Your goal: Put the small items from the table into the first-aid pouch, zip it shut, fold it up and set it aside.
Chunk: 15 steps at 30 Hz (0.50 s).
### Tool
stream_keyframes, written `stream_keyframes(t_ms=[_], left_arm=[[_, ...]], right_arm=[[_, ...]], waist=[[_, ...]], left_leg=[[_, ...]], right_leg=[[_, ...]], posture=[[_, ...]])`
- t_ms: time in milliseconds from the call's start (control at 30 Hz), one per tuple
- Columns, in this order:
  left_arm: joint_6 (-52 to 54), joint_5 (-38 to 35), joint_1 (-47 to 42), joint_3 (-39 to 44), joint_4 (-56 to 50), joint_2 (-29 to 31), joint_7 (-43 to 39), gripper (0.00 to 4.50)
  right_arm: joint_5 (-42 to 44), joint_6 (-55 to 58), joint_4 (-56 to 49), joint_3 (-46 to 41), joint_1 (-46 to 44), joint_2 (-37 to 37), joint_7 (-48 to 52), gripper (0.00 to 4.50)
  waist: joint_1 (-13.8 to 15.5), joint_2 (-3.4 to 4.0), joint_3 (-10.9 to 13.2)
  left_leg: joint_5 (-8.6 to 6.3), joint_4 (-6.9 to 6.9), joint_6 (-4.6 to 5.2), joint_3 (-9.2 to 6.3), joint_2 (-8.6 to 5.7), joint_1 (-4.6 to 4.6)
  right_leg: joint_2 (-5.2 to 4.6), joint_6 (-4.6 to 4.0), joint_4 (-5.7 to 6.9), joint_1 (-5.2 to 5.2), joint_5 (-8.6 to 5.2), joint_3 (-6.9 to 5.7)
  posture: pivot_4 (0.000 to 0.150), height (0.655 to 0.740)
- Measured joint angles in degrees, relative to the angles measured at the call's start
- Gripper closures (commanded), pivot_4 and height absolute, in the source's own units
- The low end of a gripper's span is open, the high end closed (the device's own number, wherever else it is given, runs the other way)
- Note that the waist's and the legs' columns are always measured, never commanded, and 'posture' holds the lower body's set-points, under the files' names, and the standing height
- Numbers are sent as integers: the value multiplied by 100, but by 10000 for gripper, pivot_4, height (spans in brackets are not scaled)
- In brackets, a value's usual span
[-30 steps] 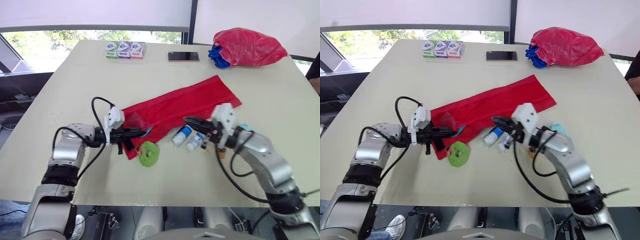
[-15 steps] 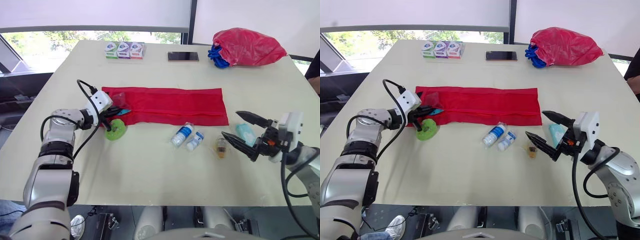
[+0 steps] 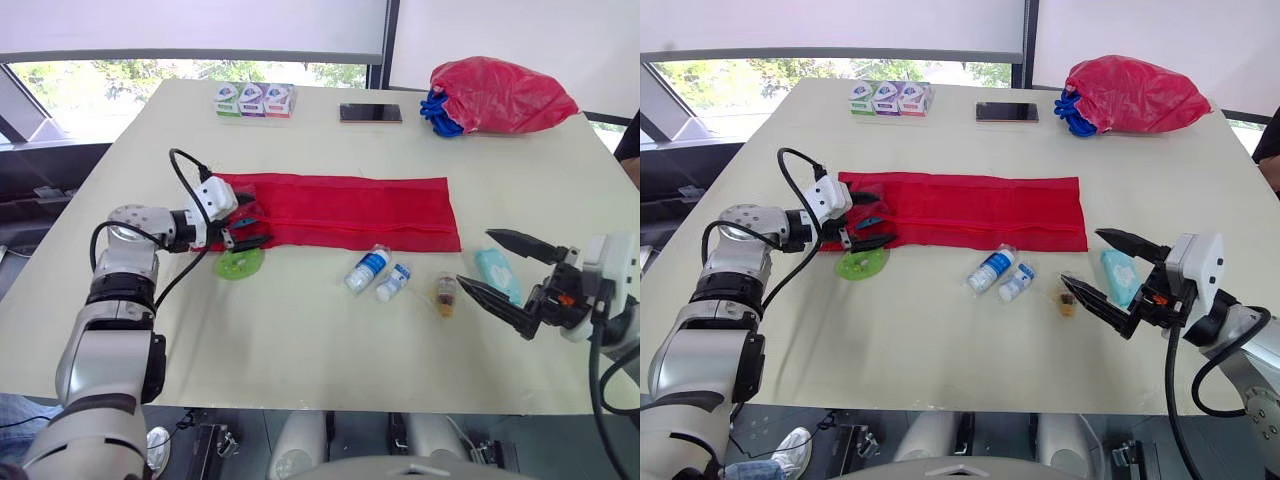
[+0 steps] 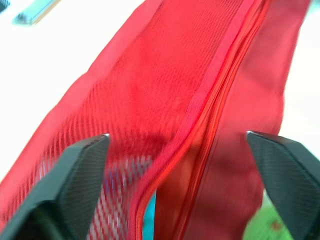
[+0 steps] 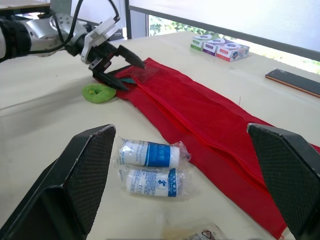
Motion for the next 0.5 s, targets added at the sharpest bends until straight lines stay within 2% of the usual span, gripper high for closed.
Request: stream_keyframes(t_ms=[133, 267, 433, 500], left_arm=[[14, 188, -190, -286, -145, -525, 154, 304], [-56, 735, -584, -736, 201, -1032, 758, 304], [-293, 1317, -1069, -1158, 837, -1279, 1377, 304], [-376, 1450, -1208, -1238, 1032, -1293, 1536, 5196]], right_arm=[[8, 11, -8, 47, -149, -5, -100, 0], [19, 29, -27, 166, -243, -5, -189, 0], [28, 54, -31, 181, -322, -39, -284, 0], [53, 61, -50, 178, -336, -47, -331, 0]], waist=[[76, -2, 0], [66, -9, 3], [46, -9, 4], [54, -9, 3]], left_leg=[[0, 17, 0, -3, -3, -7], [-1, 24, 1, -6, -17, -16], [-1, 23, 2, -7, -17, -13], [-1, 23, 2, -8, -17, -11]], right_leg=[[2, 2, 3, 3, 1, -1], [3, 4, 2, 3, 2, -2], [8, 4, 4, 1, 2, -2], [8, 5, 6, 3, 2, -2]], posture=[[1500, 7400], [1500, 7400], [1500, 7400], [1500, 7400]])
